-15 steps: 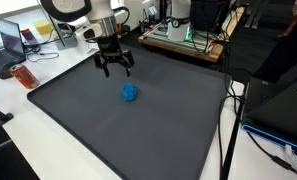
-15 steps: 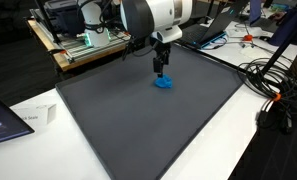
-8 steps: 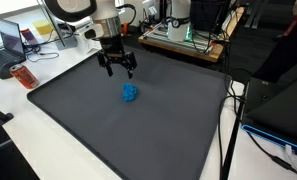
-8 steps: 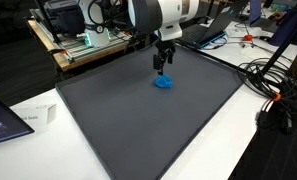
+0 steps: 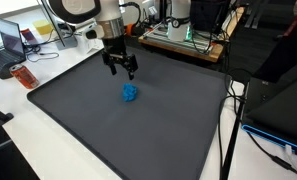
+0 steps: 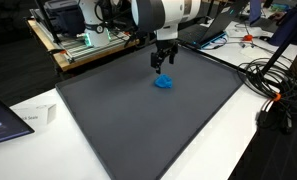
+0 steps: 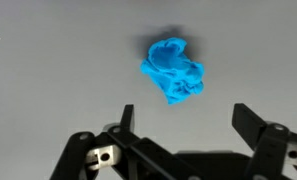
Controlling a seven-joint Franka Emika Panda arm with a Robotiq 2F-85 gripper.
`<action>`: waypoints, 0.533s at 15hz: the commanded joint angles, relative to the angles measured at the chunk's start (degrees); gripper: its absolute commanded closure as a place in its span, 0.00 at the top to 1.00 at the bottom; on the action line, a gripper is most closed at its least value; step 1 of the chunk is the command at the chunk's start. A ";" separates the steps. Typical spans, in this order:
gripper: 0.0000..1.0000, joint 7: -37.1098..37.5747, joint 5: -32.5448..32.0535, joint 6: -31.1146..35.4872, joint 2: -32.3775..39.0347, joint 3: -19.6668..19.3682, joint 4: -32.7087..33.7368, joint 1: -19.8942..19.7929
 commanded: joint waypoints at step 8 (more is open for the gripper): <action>1.00 0.87 4.47 1.17 0.06 -12.82 -8.80 10.55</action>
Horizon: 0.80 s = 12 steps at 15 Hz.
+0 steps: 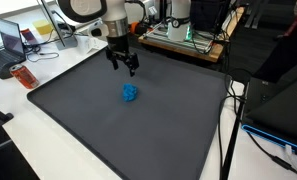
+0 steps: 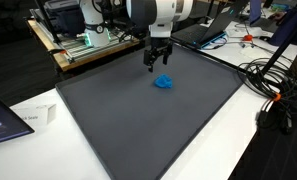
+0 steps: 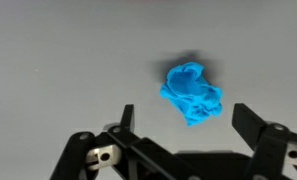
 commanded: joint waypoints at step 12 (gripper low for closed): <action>1.00 1.93 1.11 1.56 1.85 -0.88 7.56 4.01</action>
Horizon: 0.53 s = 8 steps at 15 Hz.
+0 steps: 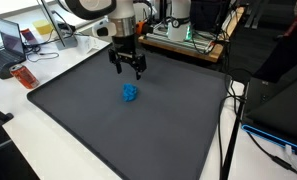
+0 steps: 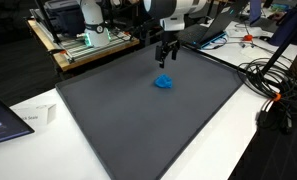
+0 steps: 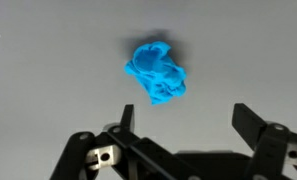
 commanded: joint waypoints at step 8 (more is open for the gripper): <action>1.00 3.07 -7.60 -0.06 4.45 -0.10 7.16 4.05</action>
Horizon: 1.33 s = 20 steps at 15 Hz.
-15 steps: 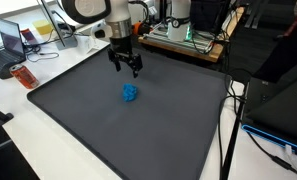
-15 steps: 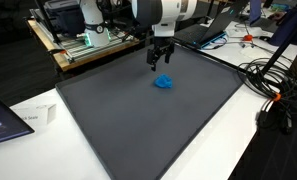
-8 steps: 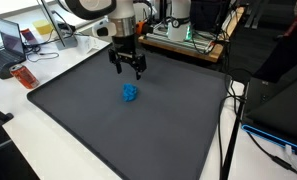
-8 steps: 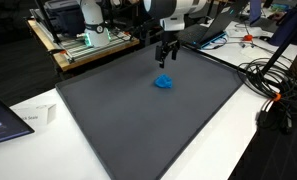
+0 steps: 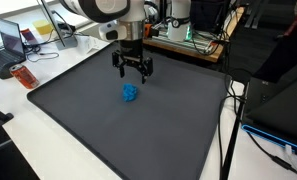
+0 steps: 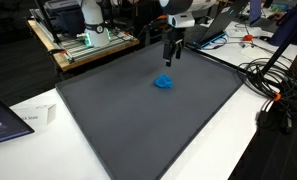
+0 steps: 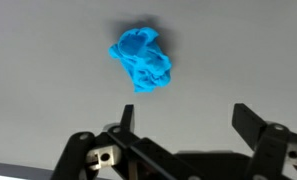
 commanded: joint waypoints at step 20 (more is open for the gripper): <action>1.00 -9.66 -3.22 2.95 20.19 -8.60 16.44 1.85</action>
